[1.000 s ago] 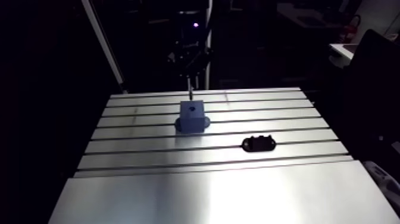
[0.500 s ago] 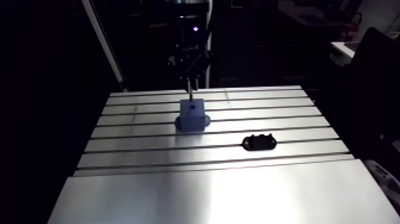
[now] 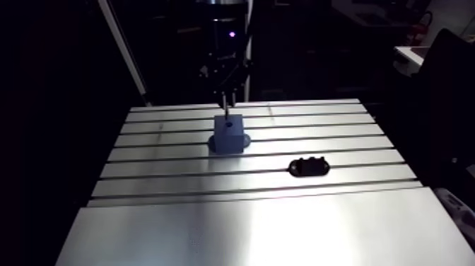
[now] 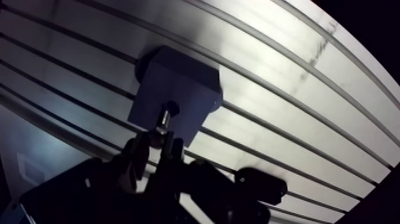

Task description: Pick up the M10 bolt and insert it into the hex recess until seated.

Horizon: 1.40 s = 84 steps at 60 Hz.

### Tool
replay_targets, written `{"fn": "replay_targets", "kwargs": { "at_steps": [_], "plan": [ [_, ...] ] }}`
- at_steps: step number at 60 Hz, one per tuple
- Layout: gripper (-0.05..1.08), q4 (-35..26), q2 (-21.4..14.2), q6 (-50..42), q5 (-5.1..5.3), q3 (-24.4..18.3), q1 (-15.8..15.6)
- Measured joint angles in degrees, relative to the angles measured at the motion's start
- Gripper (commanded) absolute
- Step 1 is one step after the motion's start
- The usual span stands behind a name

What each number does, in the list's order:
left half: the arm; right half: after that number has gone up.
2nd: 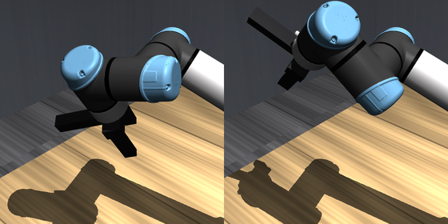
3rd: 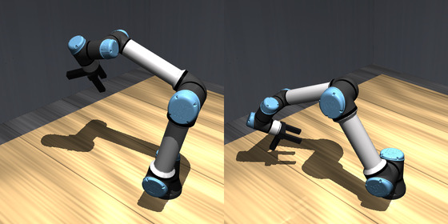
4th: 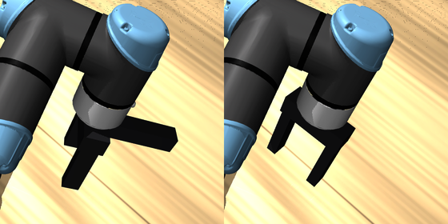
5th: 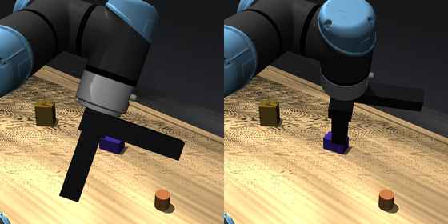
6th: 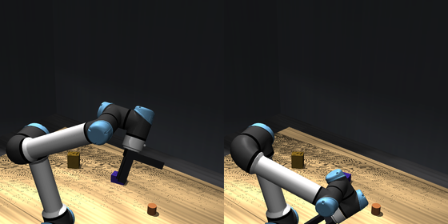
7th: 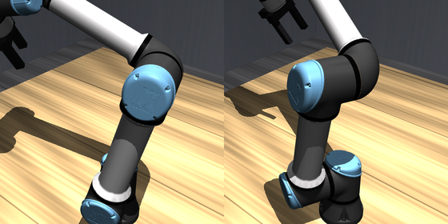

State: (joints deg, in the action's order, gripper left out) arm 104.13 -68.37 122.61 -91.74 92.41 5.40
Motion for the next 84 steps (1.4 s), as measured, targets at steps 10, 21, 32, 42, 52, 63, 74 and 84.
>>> {"fn": "replay_targets", "kwargs": {
  "at_steps": [10, 21, 32, 42, 52, 63, 74, 84],
  "plan": [
    [1.04, 0.1, 0.3, -0.1, 0.02, 0.1, 0.0],
    [1.04, 0.7, 0.6, -0.1, -0.06, 0.2, 0.0],
    [1.04, 1.0, 0.8, 0.0, -0.13, 0.2, 0.0],
    [1.04, 1.0, 0.9, 0.0, -0.14, 0.3, 0.0],
    [1.04, 1.1, 0.9, 0.0, -0.15, 0.4, 0.0],
    [1.04, 1.1, 0.8, 0.0, -0.20, 0.5, 0.0],
    [1.04, 1.1, 0.7, 0.0, -0.22, 0.8, 0.0],
    [1.04, 1.2, 0.5, 0.0, -0.23, 1.1, 0.1]
  ]
}}
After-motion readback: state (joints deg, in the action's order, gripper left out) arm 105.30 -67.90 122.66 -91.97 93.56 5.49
